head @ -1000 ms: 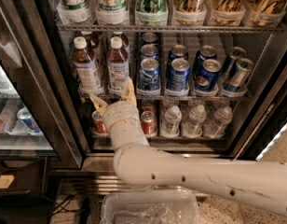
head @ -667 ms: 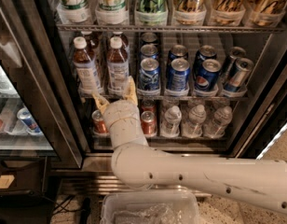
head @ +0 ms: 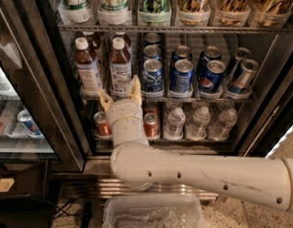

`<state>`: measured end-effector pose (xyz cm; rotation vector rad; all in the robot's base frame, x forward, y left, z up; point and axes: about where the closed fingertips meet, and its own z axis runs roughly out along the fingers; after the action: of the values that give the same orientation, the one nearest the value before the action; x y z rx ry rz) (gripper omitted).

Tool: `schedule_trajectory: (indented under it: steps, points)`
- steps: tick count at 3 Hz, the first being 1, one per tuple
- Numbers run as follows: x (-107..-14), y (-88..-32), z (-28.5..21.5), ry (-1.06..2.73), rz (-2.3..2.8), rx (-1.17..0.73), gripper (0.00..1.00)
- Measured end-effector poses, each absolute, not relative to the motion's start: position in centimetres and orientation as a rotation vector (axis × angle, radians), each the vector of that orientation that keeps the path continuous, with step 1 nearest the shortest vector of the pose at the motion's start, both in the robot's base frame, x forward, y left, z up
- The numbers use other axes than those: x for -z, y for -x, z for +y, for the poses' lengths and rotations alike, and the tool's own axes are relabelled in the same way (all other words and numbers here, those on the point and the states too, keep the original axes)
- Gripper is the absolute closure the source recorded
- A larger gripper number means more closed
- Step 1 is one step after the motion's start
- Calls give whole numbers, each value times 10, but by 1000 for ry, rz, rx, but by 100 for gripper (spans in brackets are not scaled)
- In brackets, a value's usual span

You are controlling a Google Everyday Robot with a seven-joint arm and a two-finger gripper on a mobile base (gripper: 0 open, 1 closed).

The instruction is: Pick blue plastic bottle from middle shelf of fridge

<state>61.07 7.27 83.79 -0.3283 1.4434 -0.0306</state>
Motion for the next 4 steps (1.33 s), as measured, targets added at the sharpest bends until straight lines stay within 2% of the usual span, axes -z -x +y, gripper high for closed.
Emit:
schedule_trajectory:
  steps: [1,4]
  points:
    - [-837,-618,73,306,1443,38,32]
    - [-836,-635,70,255,1447,55,28]
